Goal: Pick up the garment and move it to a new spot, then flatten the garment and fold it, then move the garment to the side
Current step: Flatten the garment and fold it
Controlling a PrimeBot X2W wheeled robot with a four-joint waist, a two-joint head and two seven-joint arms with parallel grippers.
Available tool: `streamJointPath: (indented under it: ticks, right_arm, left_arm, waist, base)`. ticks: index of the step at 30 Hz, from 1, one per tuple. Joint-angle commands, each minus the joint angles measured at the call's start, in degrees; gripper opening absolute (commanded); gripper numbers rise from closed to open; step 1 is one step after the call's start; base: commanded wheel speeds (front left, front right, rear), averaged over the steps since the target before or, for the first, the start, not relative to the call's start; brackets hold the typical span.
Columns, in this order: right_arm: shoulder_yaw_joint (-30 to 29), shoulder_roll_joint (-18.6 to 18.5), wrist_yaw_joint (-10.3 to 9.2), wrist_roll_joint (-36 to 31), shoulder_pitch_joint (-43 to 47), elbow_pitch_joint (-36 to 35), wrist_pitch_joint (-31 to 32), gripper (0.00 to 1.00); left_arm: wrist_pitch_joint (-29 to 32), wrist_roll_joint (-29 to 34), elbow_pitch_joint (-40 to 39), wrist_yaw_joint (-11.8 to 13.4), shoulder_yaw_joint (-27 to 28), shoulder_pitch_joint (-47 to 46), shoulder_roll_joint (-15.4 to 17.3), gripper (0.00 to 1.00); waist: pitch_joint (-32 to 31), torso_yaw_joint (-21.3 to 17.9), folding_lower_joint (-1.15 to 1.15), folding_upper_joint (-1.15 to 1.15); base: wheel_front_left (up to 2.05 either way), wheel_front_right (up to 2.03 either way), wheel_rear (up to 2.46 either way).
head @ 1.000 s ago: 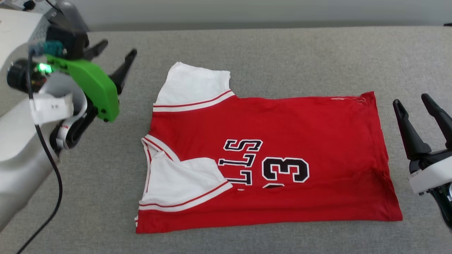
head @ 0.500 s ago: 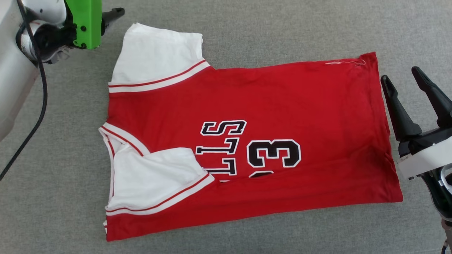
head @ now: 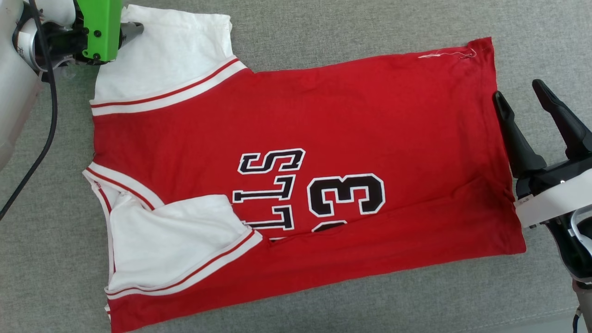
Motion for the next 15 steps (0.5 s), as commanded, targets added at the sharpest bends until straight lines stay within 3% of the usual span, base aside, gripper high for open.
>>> streamJointPath:
  ticks: [1, 2, 3, 4, 10, 15]
  right_arm:
    - [-0.11, -0.04, -0.04, 0.64, -1.02, 0.37, -0.49, 1.00]
    - [-0.16, -0.01, -0.04, 0.77, -1.13, 0.50, -0.56, 1.00]
    - [-0.18, -0.01, -0.04, 0.90, -1.28, 0.67, -0.63, 1.00]
    - [-0.20, -0.01, -0.04, 0.98, -1.39, 0.82, -0.66, 1.00]
    - [-0.90, -0.94, -0.04, 1.61, -2.37, 1.94, -0.48, 1.00]
    - [-1.93, -4.91, -0.04, 1.79, -4.94, 2.59, 1.95, 1.00]
  left_arm:
    - [1.06, -0.31, 0.32, -0.32, -1.58, 2.00, -0.58, 1.00]
    - [1.23, -0.53, 0.22, -0.34, -1.79, 2.27, -0.59, 1.00]
    - [1.18, -0.79, -0.09, -0.35, -2.00, 2.57, -0.64, 0.18]
    - [1.20, -0.93, -0.48, -0.36, -2.29, 2.82, -0.64, 0.00]
    - [-3.91, 0.42, -2.38, -0.38, -3.77, 3.19, 0.29, 0.00]
    - [-9.72, 1.37, -4.68, -0.39, -4.77, 3.66, 0.57, 0.00]
  waist:
    - [-0.02, 0.08, -0.01, 0.00]
    - [-0.05, 0.13, -0.01, 0.00]
    - [-0.07, 0.19, -0.01, 0.00]
    - [-0.13, 0.26, -0.01, 0.00]
    - [-1.91, 1.12, -0.01, 0.00]
    - [-5.54, 2.94, -0.01, 0.00]
  base:
    - [0.00, 0.00, 0.00]
    - [0.00, 0.00, 0.00]
    - [0.00, 0.00, 0.00]
    - [0.00, 0.00, 0.00]
    - [0.00, 0.00, 0.00]
    - [0.00, 0.00, 0.00]
